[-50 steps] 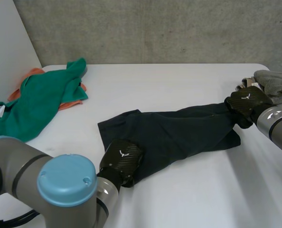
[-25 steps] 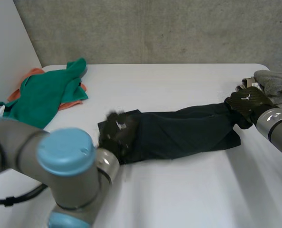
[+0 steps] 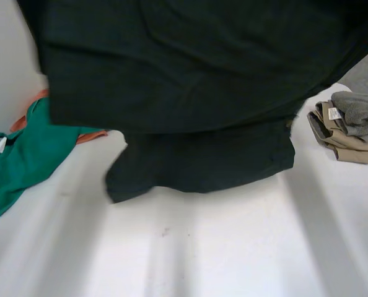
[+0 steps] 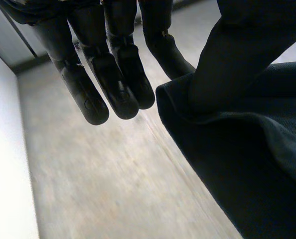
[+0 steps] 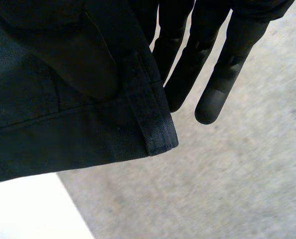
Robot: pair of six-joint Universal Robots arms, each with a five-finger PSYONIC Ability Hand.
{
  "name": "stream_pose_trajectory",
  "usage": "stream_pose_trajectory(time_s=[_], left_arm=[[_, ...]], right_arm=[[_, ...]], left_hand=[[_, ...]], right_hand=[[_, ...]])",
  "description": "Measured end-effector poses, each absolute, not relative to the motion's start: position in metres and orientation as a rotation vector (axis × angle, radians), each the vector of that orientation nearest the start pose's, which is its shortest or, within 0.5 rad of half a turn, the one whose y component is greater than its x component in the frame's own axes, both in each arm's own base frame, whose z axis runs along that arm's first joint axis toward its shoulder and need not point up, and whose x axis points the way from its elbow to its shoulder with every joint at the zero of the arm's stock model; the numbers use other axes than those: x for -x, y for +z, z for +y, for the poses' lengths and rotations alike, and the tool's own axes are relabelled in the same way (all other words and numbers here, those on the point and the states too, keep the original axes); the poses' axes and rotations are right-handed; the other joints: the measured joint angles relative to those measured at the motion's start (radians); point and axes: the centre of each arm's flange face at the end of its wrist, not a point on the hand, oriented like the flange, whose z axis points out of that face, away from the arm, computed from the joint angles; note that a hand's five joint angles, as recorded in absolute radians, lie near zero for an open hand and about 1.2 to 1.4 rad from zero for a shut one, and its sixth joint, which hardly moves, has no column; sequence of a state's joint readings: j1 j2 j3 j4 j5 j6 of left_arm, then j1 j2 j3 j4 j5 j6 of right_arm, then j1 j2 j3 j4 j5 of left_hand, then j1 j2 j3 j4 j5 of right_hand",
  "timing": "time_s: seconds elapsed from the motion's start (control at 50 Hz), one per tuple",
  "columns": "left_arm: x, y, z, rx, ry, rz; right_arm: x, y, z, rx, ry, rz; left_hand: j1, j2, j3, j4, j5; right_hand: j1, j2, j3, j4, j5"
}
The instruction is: Fold the laundry.
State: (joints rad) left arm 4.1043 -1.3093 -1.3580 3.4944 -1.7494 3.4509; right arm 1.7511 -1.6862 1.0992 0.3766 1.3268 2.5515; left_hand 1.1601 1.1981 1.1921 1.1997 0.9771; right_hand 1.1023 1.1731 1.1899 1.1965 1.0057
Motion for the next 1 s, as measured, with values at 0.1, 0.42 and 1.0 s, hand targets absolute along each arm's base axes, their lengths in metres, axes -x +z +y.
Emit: stream_pose_trajectory(time_s=[0.1,0.42,1.0], left_arm=[[0.23,0.512,-0.129,-0.269,-3.133,1.181],[0.293,0.394,-0.254,-0.542,-2.743,1.667],[0.343,0.28,-0.409,-0.61,-2.78,1.515]], right_arm=[[-0.192,0.476,-0.199,1.022,-2.597,1.746],[-0.214,0.386,-0.298,1.0,-2.206,2.053],[-0.291,0.25,-0.413,0.919,-2.599,1.844]], left_hand=[[0.0,0.0,0.0,0.0,0.0],[0.0,0.0,0.0,0.0,0.0],[-0.969,-0.987,-0.979,-0.997,-0.927]], right_hand=[[0.0,0.0,0.0,0.0,0.002],[0.009,0.0,0.0,0.001,0.005],[-0.877,-0.957,-0.979,-0.985,-0.961]])
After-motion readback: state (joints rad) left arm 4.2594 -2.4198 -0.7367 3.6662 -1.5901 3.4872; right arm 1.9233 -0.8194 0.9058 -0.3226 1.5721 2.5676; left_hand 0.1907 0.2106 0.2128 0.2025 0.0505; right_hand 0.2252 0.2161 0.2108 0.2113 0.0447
